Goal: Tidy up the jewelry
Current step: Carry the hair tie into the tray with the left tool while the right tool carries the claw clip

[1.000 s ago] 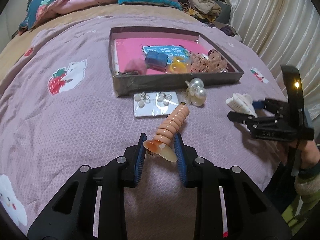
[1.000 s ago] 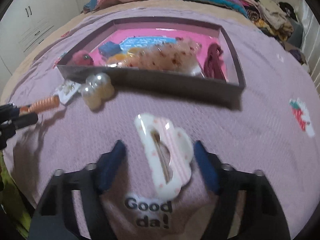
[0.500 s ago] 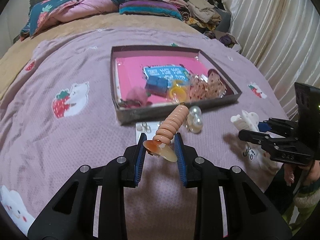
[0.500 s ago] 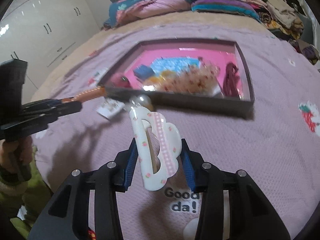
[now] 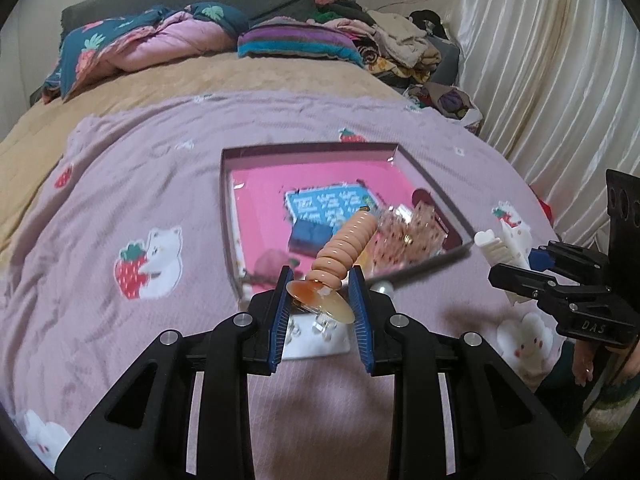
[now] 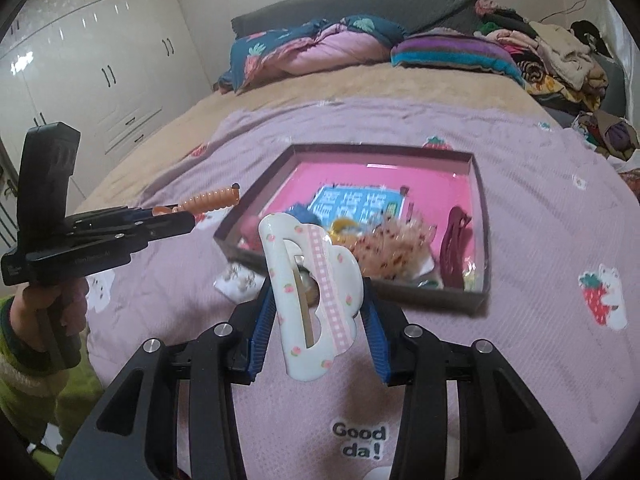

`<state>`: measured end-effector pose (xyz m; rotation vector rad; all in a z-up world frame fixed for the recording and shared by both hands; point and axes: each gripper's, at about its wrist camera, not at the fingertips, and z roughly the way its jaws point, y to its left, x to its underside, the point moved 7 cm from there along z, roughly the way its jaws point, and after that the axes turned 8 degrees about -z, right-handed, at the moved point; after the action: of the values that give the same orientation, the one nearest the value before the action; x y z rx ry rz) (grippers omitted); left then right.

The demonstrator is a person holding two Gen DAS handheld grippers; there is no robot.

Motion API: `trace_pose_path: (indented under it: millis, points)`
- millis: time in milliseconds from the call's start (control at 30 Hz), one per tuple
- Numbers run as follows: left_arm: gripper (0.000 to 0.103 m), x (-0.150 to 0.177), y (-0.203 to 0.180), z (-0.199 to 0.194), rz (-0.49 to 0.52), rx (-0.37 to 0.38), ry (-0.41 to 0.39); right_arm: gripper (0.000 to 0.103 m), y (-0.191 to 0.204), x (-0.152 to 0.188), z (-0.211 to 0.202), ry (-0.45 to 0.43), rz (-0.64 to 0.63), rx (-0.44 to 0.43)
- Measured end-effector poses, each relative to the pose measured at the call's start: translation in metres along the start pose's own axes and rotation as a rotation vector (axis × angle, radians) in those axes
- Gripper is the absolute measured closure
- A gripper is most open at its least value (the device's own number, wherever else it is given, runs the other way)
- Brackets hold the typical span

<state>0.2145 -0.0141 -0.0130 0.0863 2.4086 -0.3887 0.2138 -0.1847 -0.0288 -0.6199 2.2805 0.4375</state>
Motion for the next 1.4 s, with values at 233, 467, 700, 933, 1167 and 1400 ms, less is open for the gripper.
trace_pose_path:
  millis: [233,467,700,933,1167,1400]
  points:
    - [0.082,-0.017,-0.014,0.003,0.009,0.012,-0.015,0.063,-0.013,-0.017,-0.008,-0.036,0.000,0.032]
    - [0.082,-0.028,-0.024,0.014,0.017,0.023,-0.016,0.063,-0.029,-0.028,-0.009,-0.058,0.013,0.064]
    - [0.082,-0.033,-0.030,0.025,0.019,0.035,-0.010,0.063,-0.049,-0.035,-0.010,-0.070,0.035,0.098]
    - [0.082,-0.039,-0.037,0.036,0.020,0.048,-0.004,0.063,-0.065,-0.036,-0.011,-0.073,0.059,0.126]
    - [0.082,-0.046,-0.046,0.046,0.025,0.064,-0.004,0.063,-0.078,-0.037,-0.013,-0.081,0.080,0.149]
    - [0.082,-0.053,-0.051,0.055,0.026,0.072,0.000,0.063,-0.088,-0.046,-0.015,-0.101,0.097,0.165]
